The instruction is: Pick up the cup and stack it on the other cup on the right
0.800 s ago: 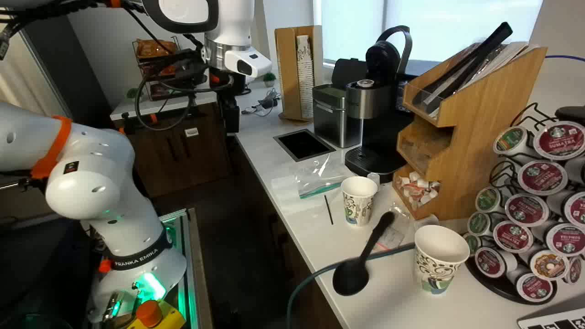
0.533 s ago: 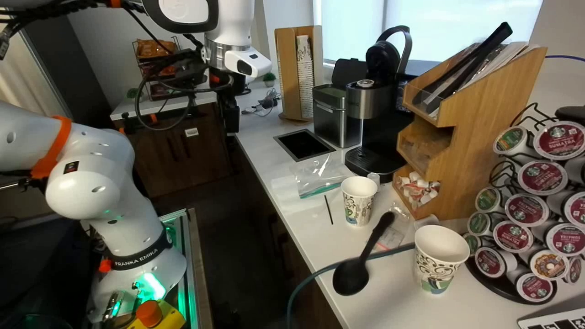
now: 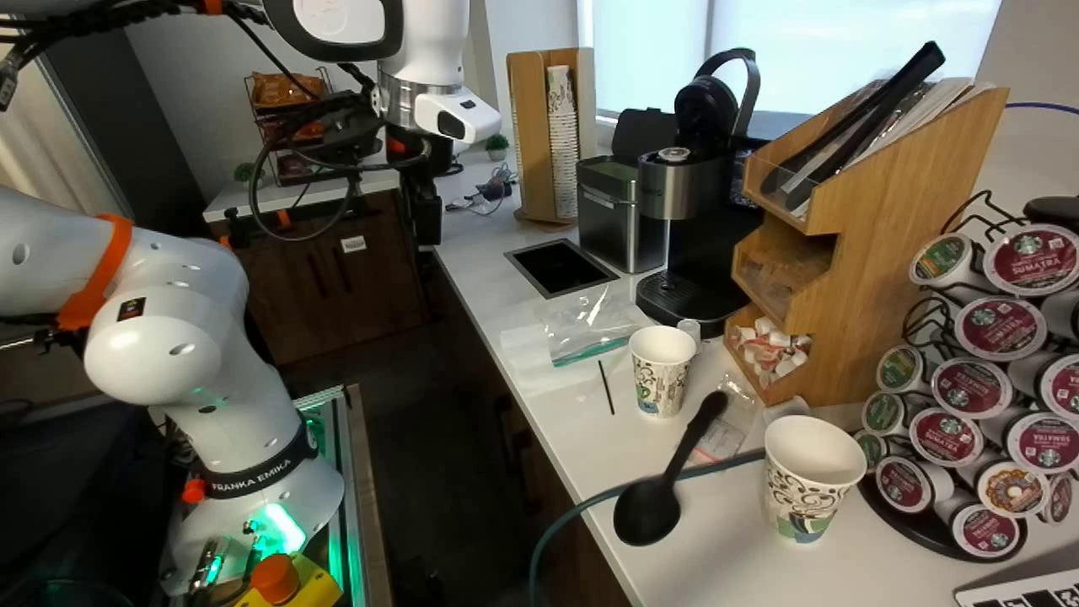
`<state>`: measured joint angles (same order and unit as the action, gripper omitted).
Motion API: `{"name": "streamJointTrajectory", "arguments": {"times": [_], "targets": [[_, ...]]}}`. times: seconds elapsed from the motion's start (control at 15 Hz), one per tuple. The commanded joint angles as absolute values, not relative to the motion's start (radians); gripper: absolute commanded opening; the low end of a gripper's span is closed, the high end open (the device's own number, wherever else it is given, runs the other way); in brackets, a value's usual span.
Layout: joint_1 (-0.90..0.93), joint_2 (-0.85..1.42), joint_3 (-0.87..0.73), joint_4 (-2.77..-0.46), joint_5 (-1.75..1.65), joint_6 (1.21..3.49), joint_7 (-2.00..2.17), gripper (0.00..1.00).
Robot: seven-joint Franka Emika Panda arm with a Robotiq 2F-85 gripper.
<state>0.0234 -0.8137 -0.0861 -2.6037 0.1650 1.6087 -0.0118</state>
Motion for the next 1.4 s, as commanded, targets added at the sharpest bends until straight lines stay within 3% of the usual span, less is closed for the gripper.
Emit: {"name": "streamJointTrajectory", "arguments": {"times": [0.0, 0.33, 0.93, 1.33], "targets": [[0.003, -0.812, -0.071, -2.602, 0.174, 1.605, -0.023, 1.0], [0.003, -0.812, -0.071, -2.602, 0.174, 1.605, -0.023, 1.0], [-0.237, -0.727, -0.123, -2.632, 0.035, 2.111, 0.067, 1.0], [-0.258, -0.714, -0.138, -2.62, 0.021, 2.107, 0.077, 1.0]]}}
